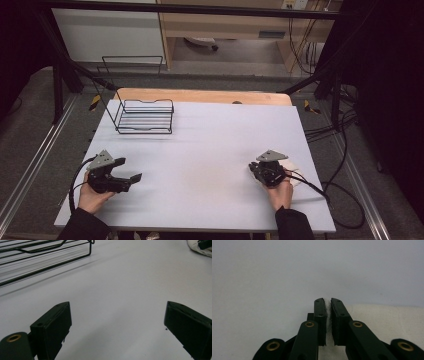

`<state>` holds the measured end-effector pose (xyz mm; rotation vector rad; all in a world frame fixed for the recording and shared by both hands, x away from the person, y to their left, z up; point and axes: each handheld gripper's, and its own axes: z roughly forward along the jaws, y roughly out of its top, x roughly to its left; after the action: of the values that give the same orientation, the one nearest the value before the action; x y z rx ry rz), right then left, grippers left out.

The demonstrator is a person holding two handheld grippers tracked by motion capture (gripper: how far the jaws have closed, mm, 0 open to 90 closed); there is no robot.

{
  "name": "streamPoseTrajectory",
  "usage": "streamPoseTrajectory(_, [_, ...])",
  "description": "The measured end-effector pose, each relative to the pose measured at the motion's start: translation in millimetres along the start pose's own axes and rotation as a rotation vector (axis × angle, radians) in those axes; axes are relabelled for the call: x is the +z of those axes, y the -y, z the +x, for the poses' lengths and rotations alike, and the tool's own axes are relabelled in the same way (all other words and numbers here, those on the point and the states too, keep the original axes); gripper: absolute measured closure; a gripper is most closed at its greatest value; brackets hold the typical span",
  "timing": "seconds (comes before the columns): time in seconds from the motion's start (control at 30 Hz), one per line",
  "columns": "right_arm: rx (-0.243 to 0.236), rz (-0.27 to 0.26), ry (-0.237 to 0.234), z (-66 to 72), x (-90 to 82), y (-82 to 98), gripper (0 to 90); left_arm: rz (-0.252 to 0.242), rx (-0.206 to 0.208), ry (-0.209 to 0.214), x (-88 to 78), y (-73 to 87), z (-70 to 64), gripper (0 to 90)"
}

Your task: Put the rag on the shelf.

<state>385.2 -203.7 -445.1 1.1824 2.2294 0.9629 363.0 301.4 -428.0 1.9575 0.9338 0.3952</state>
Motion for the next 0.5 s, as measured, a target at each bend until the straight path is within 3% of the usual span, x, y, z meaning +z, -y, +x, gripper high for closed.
streamPoseTrajectory(0.1, [0.014,-0.031,-0.028,0.9,-3.4,-2.0,83.8,0.000,0.000,-0.002,-0.1,0.0,0.1,7.4])
streamPoseTrajectory(0.2, [-0.001,-0.048,-0.047,6.1,-4.5,-5.9,83.8,0.001,0.000,-0.004,-0.2,-0.1,-0.1,7.4])
streamPoseTrajectory(0.5, [-0.041,-0.091,-0.154,39.0,3.9,-25.9,83.7,0.000,-0.001,-0.006,-0.8,-0.1,-0.1,7.4])
